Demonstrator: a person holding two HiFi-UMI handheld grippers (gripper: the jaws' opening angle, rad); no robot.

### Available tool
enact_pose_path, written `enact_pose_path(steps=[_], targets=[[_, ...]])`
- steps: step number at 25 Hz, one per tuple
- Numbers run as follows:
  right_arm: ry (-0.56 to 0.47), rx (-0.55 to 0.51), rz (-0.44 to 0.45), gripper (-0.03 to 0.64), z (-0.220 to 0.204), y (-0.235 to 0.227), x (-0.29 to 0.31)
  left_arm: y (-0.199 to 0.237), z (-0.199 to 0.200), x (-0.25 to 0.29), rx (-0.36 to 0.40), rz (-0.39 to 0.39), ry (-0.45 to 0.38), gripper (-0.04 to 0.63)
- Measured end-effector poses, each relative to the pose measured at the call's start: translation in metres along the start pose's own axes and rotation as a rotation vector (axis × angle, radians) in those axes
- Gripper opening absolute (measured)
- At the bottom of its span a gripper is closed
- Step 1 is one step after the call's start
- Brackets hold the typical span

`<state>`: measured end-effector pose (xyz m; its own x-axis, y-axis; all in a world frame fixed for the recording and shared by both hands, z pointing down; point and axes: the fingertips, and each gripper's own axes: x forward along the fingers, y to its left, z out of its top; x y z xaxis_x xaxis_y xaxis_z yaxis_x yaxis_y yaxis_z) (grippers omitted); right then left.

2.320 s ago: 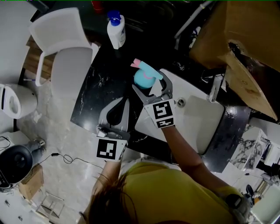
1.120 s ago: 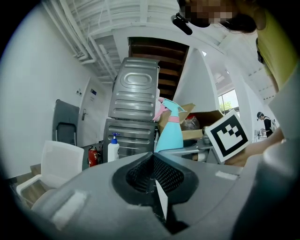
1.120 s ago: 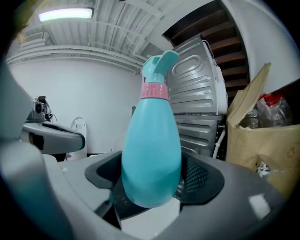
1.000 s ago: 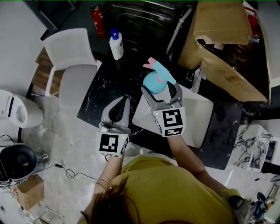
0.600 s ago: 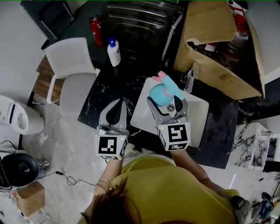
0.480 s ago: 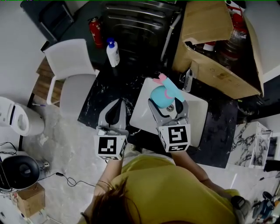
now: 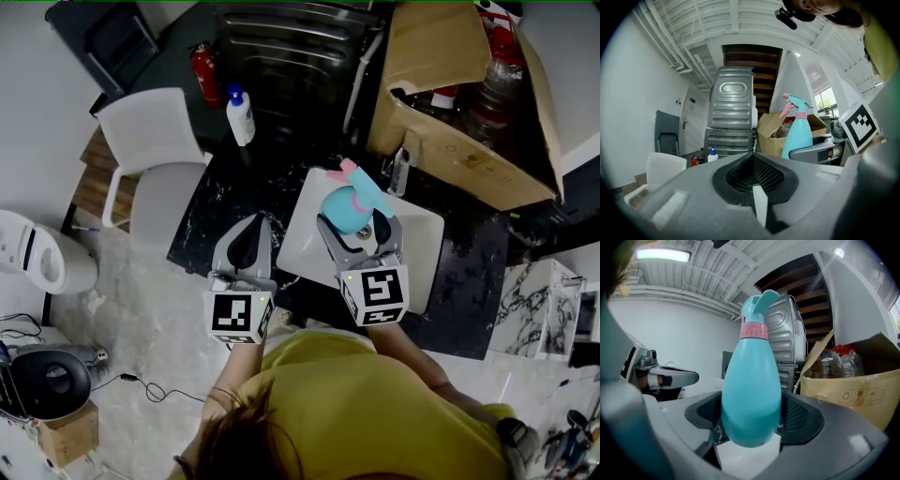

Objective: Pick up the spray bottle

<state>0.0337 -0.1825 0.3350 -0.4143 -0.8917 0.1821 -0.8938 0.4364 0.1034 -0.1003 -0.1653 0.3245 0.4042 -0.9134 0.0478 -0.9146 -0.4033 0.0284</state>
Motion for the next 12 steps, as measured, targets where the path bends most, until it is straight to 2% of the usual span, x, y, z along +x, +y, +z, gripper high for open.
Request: enact_pose_path(steps=[12], targets=[[-0.002,-0.008,0.005,0.374,0.0019,0.0031,-0.0052,-0.0035,-0.0002,-0.0045,0.000,-0.007,-0.004,0.004]])
